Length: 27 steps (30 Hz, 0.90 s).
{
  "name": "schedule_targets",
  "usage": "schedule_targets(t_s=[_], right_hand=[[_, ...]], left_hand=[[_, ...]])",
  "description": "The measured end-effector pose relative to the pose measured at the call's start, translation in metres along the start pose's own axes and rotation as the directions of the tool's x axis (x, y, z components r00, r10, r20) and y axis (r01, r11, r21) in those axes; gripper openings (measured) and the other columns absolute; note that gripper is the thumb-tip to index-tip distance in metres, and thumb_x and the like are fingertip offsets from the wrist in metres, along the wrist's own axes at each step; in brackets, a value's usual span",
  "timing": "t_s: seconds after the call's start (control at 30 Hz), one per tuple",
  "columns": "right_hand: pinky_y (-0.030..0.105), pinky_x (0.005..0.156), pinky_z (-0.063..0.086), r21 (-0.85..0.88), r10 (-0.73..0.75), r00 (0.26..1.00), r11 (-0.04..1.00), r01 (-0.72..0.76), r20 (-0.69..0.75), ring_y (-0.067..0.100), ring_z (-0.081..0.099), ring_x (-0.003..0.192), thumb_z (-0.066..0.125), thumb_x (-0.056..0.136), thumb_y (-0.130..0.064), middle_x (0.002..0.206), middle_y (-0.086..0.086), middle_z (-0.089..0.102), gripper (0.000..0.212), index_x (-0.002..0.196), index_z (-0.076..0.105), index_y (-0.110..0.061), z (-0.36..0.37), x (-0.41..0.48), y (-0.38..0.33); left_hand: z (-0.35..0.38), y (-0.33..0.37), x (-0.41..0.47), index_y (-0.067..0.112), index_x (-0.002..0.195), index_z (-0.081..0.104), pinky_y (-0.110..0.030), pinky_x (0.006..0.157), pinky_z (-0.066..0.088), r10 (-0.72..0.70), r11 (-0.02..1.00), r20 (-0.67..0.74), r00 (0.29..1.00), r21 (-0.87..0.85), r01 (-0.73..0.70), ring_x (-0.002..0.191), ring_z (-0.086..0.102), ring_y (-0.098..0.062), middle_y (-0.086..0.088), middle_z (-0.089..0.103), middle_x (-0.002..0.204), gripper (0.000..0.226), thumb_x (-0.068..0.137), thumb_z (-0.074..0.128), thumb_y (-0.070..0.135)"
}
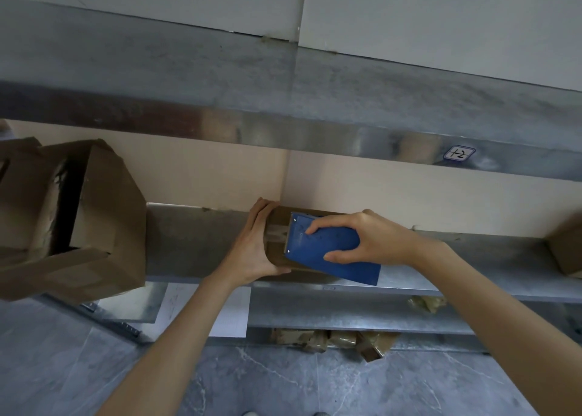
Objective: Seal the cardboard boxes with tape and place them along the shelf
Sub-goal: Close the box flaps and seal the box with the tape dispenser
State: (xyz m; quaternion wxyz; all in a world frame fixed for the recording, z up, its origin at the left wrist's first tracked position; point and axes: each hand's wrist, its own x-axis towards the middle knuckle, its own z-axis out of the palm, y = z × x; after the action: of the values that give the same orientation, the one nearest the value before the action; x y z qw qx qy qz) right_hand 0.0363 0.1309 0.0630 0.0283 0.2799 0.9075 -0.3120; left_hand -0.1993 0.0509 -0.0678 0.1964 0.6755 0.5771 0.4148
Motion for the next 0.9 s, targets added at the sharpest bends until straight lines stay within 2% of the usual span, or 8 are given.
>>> schedule_targets(t_s=[0.13,0.27,0.33,0.43,0.57,0.67,0.8,0.9], right_hand=[[0.026,0.075,0.055,0.018,-0.014,1.0,1.0,0.014,0.015,0.009,0.066,0.092,0.069,0.088,-0.044,0.123,-0.019,0.062,0.041,0.123,0.052,-0.054,-0.005,-0.002,0.008],[0.03,0.079,0.055,0.045,-0.046,0.998,0.998,0.044,0.045,0.014,0.067,0.096,0.07,0.088,-0.042,0.126,-0.023,0.059,0.041,0.123,0.053,-0.054,-0.011,-0.006,0.013],[0.03,0.08,0.054,0.057,-0.068,0.997,0.996,0.065,0.047,0.011,0.066,0.098,0.07,0.088,-0.041,0.127,-0.021,0.059,0.041,0.124,0.054,-0.052,-0.014,-0.009,0.016],[0.028,0.082,0.055,0.073,-0.083,0.996,0.994,0.08,0.044,0.006,0.065,0.1,0.071,0.087,-0.04,0.127,-0.021,0.06,0.041,0.124,0.055,-0.05,-0.021,-0.014,0.02],[0.027,0.088,0.053,0.043,-0.05,0.998,0.998,0.049,0.028,0.001,0.062,0.105,0.073,0.086,-0.038,0.125,-0.027,0.06,0.041,0.123,0.058,-0.048,-0.034,-0.034,0.041],[0.025,0.093,0.05,0.054,-0.016,1.0,0.998,0.016,0.006,-0.003,0.059,0.111,0.074,0.085,-0.036,0.126,-0.031,0.058,0.041,0.122,0.059,-0.049,-0.041,-0.058,0.06],[0.021,0.093,0.051,0.089,-0.025,1.0,0.996,0.025,-0.003,-0.002,0.06,0.111,0.074,0.086,-0.034,0.127,-0.029,0.058,0.042,0.123,0.059,-0.045,-0.038,-0.069,0.067],[0.025,0.089,0.054,0.084,-0.017,1.0,0.996,0.018,-0.005,0.001,0.062,0.108,0.075,0.085,-0.033,0.126,-0.026,0.06,0.043,0.123,0.059,-0.046,-0.042,-0.075,0.072]], left_hand=[[0.001,-0.006,0.0,0.031,0.148,0.02,0.0,0.104,0.019,-0.029,0.999,0.013,1.0,0.042,0.028,0.137,0.008,0.019,0.038,0.002,0.147,0.128,0.047,0.096,0.044],[0.0,-0.005,-0.001,0.037,0.148,0.017,-0.019,0.109,0.026,-0.057,0.995,0.017,0.998,0.082,0.056,0.142,0.006,0.014,0.036,0.002,0.149,0.127,0.047,0.089,0.062],[-0.001,-0.002,0.0,0.046,0.146,0.014,-0.015,0.104,0.029,-0.062,0.993,0.016,0.998,0.106,0.06,0.138,0.01,0.019,0.035,0.004,0.15,0.125,0.046,0.087,0.067],[-0.004,0.0,0.002,0.048,0.144,0.013,-0.008,0.095,0.032,-0.078,0.987,0.029,0.997,0.142,0.073,0.132,0.019,0.022,0.03,0.008,0.15,0.124,0.047,0.088,0.065],[-0.005,-0.002,0.003,0.047,0.145,0.012,-0.021,0.102,0.035,-0.082,0.984,0.036,0.996,0.164,0.075,0.132,0.021,0.018,0.03,0.007,0.15,0.126,0.047,0.089,0.063],[-0.004,-0.004,0.004,0.047,0.146,0.011,-0.032,0.108,0.034,-0.084,0.98,0.048,0.995,0.185,0.074,0.137,0.021,0.004,0.031,0.005,0.15,0.128,0.046,0.089,0.062],[-0.004,-0.007,0.003,0.046,0.147,0.01,-0.036,0.107,0.037,-0.088,0.975,0.059,0.994,0.21,0.074,0.138,0.025,-0.003,0.028,0.005,0.152,0.13,0.047,0.091,0.06],[-0.005,-0.006,0.003,0.047,0.146,0.01,-0.035,0.105,0.037,-0.095,0.974,0.065,0.993,0.214,0.079,0.134,0.028,-0.002,0.029,0.005,0.151,0.129,0.046,0.091,0.061]])
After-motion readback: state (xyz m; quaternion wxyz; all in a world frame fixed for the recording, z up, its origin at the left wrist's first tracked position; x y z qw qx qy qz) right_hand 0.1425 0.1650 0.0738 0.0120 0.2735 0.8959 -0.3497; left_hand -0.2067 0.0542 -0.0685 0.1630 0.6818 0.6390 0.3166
